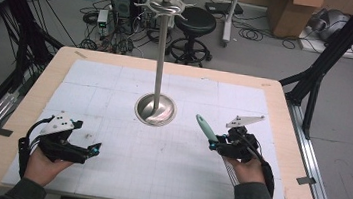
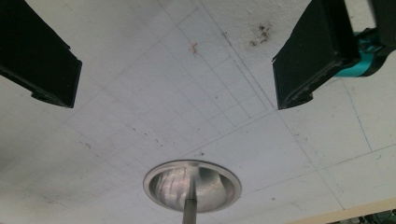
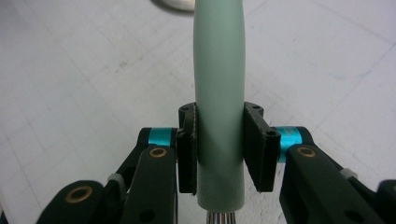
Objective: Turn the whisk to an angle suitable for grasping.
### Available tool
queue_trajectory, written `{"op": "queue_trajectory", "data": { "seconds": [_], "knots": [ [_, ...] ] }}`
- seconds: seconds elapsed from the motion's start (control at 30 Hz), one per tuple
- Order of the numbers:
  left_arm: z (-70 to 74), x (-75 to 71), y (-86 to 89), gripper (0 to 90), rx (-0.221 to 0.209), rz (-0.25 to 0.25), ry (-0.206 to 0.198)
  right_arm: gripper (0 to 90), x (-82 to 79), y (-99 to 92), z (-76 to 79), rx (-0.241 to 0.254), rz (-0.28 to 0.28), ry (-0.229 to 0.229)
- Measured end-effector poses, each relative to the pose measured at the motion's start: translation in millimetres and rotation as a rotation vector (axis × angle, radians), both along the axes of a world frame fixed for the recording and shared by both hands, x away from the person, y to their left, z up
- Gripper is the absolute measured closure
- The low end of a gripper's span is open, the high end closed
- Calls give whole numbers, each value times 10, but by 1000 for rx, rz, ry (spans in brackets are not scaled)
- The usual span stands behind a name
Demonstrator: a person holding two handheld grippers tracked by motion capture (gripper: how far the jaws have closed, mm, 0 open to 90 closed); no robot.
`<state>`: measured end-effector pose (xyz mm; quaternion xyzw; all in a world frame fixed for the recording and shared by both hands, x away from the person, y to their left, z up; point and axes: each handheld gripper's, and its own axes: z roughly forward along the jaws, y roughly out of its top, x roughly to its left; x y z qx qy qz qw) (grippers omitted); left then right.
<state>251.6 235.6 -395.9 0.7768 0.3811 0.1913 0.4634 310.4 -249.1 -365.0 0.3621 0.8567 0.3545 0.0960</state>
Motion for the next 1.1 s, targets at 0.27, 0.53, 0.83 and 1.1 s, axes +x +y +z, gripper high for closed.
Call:
{"op": "queue_trajectory", "data": {
  "seconds": [0.27, 0.53, 0.83, 1.1],
  "knots": [
    [-2, 1, 0, 17, -1, -1, 2, 692, -22, -62, 86, 69, -6, -31],
    [-2, 4, 3, 17, 0, 1, 0, 692, -56, -148, 250, 190, -1, -107],
    [-1, 3, 5, 17, 0, 0, 0, 692, -78, -190, 391, 290, 9, -175],
    [-2, 5, 8, 17, 0, -2, 1, 692, -91, -188, 480, 348, 22, -249]
  ]
}}
